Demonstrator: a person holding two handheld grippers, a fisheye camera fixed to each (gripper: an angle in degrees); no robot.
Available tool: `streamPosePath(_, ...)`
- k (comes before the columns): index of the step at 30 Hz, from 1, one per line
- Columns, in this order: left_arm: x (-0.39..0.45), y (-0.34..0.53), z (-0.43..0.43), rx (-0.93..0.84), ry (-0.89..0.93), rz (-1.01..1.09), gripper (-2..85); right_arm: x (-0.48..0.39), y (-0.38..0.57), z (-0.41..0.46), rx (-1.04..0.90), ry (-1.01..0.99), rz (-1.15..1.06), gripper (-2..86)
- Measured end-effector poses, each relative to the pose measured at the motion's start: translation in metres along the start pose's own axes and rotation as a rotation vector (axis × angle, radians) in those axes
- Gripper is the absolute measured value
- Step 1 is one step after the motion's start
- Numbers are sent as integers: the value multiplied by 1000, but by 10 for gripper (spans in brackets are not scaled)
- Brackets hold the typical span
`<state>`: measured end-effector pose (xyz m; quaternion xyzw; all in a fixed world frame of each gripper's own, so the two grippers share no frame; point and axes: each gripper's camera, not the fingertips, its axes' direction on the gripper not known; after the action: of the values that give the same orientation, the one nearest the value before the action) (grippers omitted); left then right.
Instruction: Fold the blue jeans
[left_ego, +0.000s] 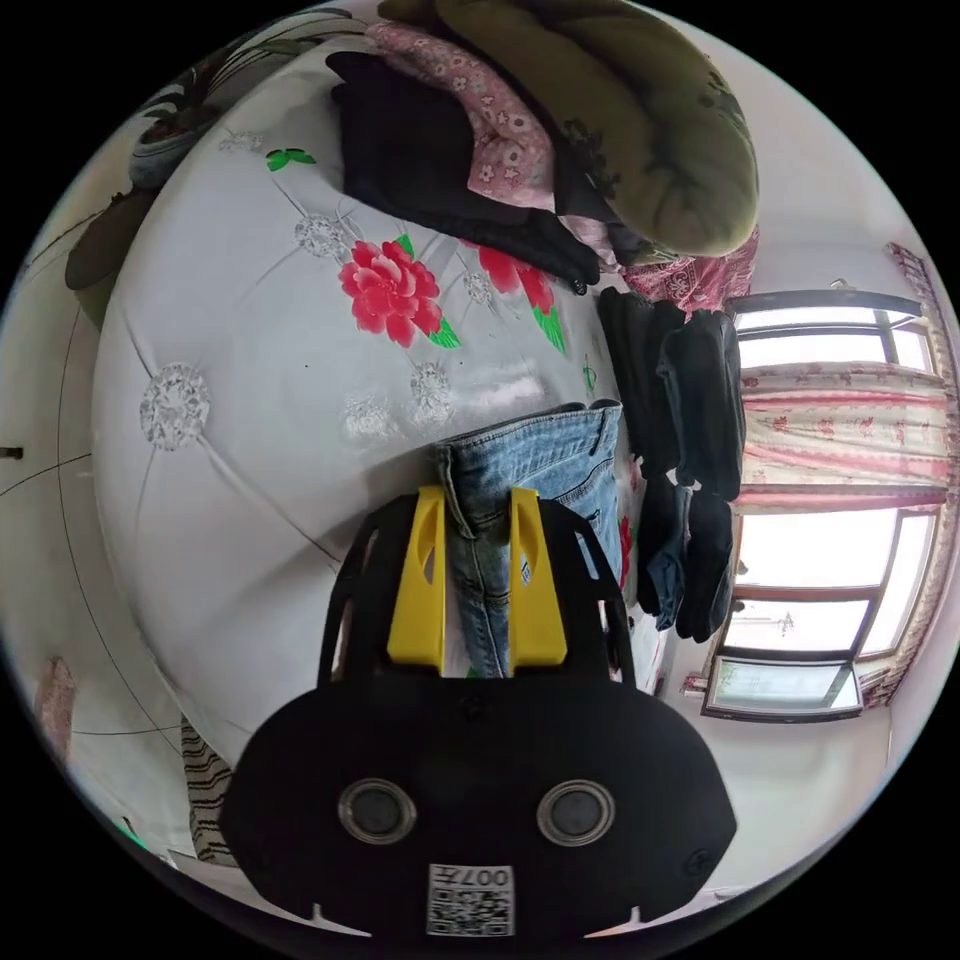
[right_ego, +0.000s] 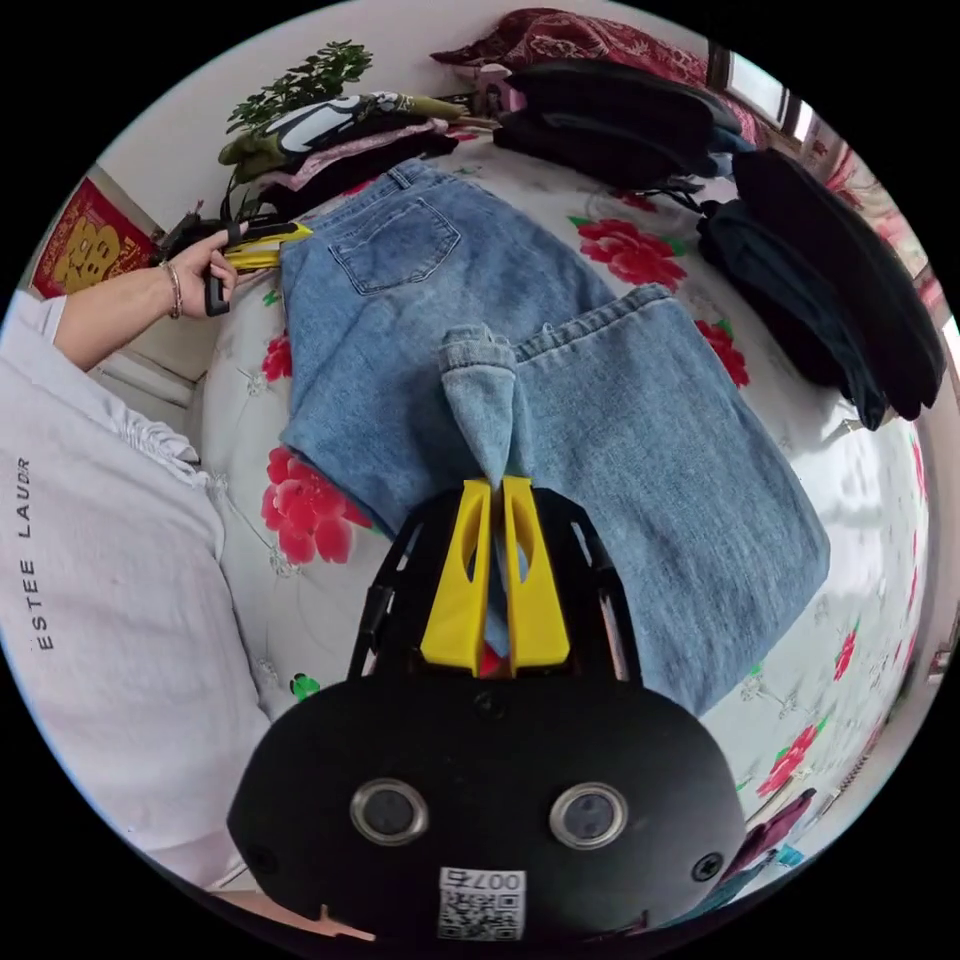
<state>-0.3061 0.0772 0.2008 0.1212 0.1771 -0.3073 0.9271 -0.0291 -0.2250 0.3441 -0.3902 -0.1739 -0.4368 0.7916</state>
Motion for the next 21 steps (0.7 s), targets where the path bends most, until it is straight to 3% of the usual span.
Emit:
streamPosePath(6, -19, -10, -2, -9, 86, 5, 56, -1, 2, -60, 174, 76, -3, 1)
streamPosePath(9, -22, -12, -5, 10, 142, 20, 50, 1, -5, -26, 49, -32, 18, 6)
streamPosePath(11, -16, -12, -10, 29, 202, 68, 49, 12, -5, 22, -106, -129, 146, 15)
streamPosePath(14, 20, -13, -18, 16, 285, 223, 47, 34, 6, 4, 29, -257, 258, 25)
streamPosePath(16, 71, -6, -23, -17, 320, 438, 47, 45, 17, -6, 79, -334, 284, 27)
streamPosePath(21, 179, 40, -20, -91, 460, 843, 48, 83, 74, -51, 303, -336, 481, 26)
